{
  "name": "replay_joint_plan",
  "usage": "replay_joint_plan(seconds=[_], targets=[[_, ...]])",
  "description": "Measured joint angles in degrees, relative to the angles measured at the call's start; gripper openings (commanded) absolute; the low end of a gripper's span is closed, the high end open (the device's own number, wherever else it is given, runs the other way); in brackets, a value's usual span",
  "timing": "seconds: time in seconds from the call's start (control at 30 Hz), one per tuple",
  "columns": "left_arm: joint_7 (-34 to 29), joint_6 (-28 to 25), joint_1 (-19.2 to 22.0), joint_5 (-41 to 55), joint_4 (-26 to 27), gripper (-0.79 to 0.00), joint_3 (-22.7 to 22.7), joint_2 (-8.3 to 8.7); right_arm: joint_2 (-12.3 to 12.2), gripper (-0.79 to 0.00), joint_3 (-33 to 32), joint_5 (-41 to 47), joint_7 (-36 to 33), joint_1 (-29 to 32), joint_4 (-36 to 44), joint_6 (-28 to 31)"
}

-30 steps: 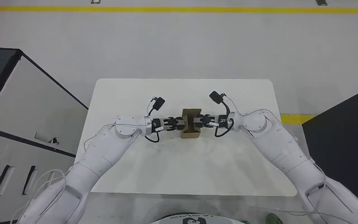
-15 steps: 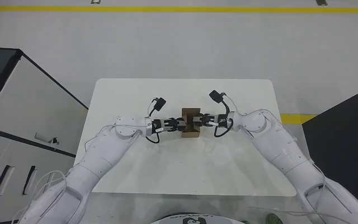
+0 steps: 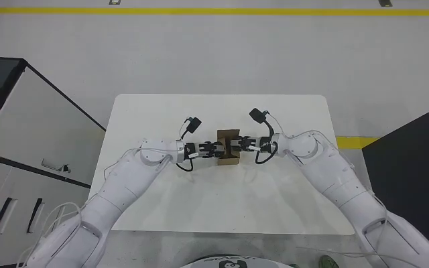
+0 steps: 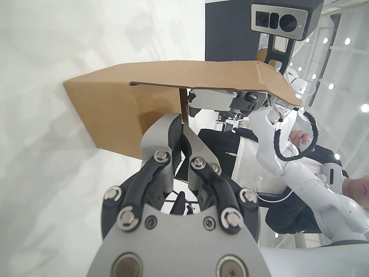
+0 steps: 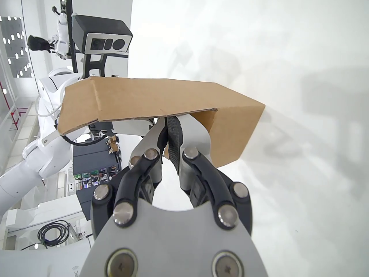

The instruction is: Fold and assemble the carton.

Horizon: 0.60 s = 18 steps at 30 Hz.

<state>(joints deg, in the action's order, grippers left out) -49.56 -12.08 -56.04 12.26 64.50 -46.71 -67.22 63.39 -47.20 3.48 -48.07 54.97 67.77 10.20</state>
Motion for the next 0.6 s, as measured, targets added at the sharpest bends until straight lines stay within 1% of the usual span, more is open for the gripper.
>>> replay_joint_plan(seconds=[0.4, 0.6], targets=[[0.2, 0.8, 0.7, -0.6, -2.0, -0.785, 0.4, -0.78, 0.7, -0.785, 0.4, -1.1, -0.4, -0.3, -0.7, -0.6], [0.2, 0.3, 0.7, -0.6, -2.2, -0.785, 0.2, -1.04, 0.9, -0.785, 0.1, -1.4, -0.3, -0.2, -0.4, -0.5]])
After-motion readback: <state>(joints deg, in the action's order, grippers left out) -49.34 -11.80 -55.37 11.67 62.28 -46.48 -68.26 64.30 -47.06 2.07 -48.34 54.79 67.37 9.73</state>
